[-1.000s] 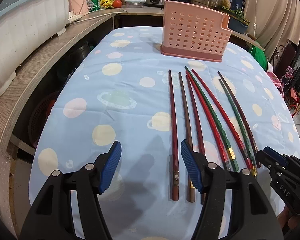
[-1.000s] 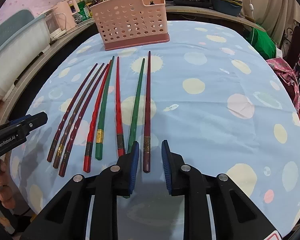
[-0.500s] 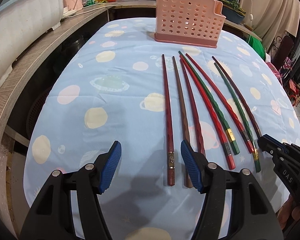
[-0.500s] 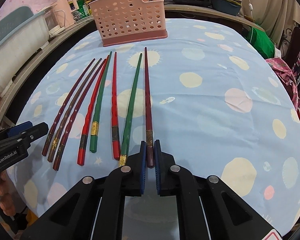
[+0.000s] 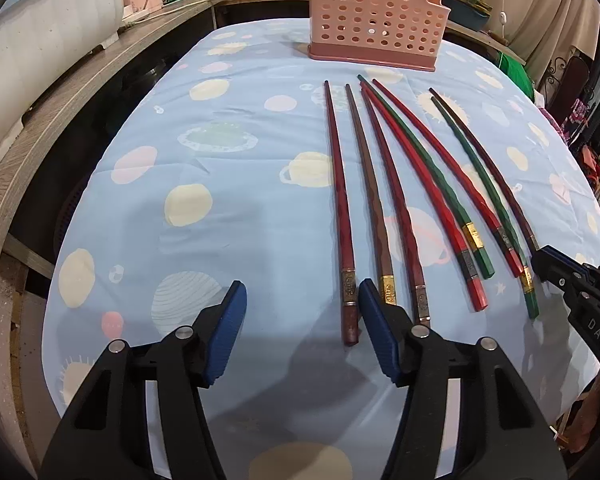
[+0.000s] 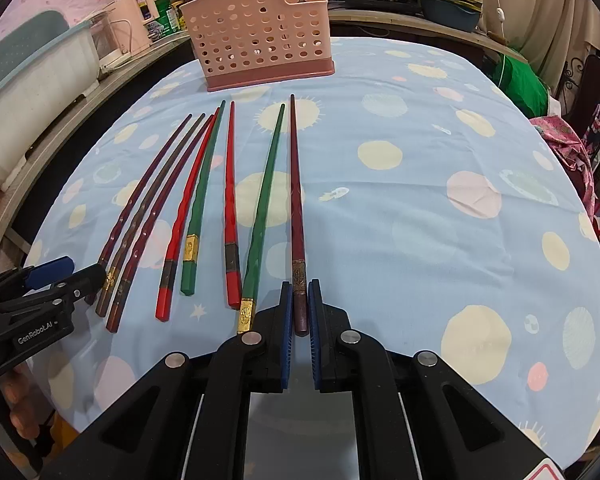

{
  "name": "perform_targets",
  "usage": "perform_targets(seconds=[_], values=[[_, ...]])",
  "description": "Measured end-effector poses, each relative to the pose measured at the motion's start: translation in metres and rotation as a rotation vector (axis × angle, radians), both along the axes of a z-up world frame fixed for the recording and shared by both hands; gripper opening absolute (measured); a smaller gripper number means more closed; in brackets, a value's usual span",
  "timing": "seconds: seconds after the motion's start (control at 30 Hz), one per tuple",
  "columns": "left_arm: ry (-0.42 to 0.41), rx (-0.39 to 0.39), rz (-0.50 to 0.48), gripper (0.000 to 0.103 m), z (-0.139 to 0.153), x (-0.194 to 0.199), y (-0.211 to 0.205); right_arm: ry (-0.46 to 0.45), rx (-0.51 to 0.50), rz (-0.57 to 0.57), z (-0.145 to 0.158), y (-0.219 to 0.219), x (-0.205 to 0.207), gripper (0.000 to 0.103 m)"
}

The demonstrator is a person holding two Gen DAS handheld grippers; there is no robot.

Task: Organize utensils
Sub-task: 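Grasp a dark red chopstick with the right tool while the left tool grasps another, then lift both chopsticks, insert them into the pink holder, and open both tools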

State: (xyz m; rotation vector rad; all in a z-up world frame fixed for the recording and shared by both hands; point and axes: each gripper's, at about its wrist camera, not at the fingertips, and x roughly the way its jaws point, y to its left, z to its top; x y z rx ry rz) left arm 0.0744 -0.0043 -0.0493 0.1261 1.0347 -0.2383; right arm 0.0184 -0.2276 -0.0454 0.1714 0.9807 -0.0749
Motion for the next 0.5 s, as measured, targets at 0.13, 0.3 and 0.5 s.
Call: perform_targets(seconds=[0.13, 0.3, 0.5], values=[[-0.004, 0.003, -0.005, 0.048, 0.0002, -0.0004, -0.0003, -0.001, 0.0, 0.0, -0.0002, 0.0001, -0.0001, 0.007], [-0.002, 0.003, -0.011, 0.033, 0.0013, -0.0015, -0.0006, -0.001, 0.0, 0.0, -0.0003, 0.0002, -0.0003, 0.007], [0.011, 0.004, -0.018, 0.01, 0.0025, -0.0001, -0.0008, 0.001, 0.003, 0.001, -0.0005, 0.0001, -0.0004, 0.007]])
